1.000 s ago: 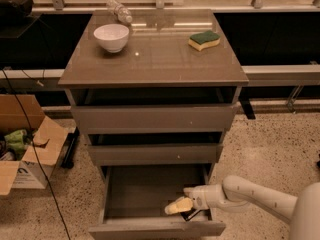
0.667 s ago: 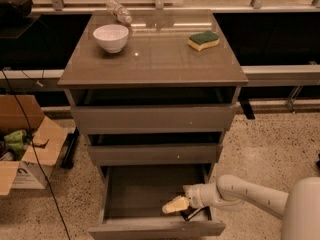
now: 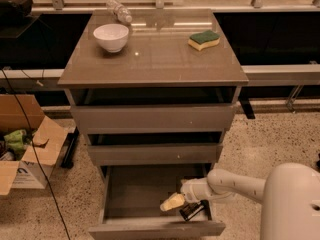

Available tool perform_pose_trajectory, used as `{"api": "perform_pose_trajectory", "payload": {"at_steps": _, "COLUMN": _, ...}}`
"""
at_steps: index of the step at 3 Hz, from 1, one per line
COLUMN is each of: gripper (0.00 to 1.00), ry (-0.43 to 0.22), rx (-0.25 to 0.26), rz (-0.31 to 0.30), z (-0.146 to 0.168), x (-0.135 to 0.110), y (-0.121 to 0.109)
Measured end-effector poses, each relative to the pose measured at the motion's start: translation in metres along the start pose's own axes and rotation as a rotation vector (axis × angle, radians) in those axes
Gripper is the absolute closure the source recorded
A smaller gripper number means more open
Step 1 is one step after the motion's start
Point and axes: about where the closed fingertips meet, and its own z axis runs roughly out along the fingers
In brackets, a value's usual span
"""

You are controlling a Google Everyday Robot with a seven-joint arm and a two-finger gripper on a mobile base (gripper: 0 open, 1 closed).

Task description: Pick rxbar chocolate from bottom drawer and place on counter

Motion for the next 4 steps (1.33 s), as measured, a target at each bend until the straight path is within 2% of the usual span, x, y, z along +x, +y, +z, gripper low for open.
{"api": "perform_pose_trajectory", "payload": {"at_steps": 2, "gripper": 0.00, "ry": 0.017, "rx": -0.005, "rz": -0.035, "z": -0.001, "x": 0.005, "y": -0.004}}
{"api": "perform_pose_trajectory", "payload": {"at_steps": 3, "gripper": 0.00, "ry": 0.035, "rx": -0.031, "rz": -0.111, "z": -0.011, "x": 0.012, "y": -0.007}}
{"api": "perform_pose_trajectory", "payload": {"at_steps": 4, "gripper": 0.00, "ry": 0.102, "rx": -0.089, "rz": -0.224, "z": -0.015, "x": 0.019, "y": -0.012}}
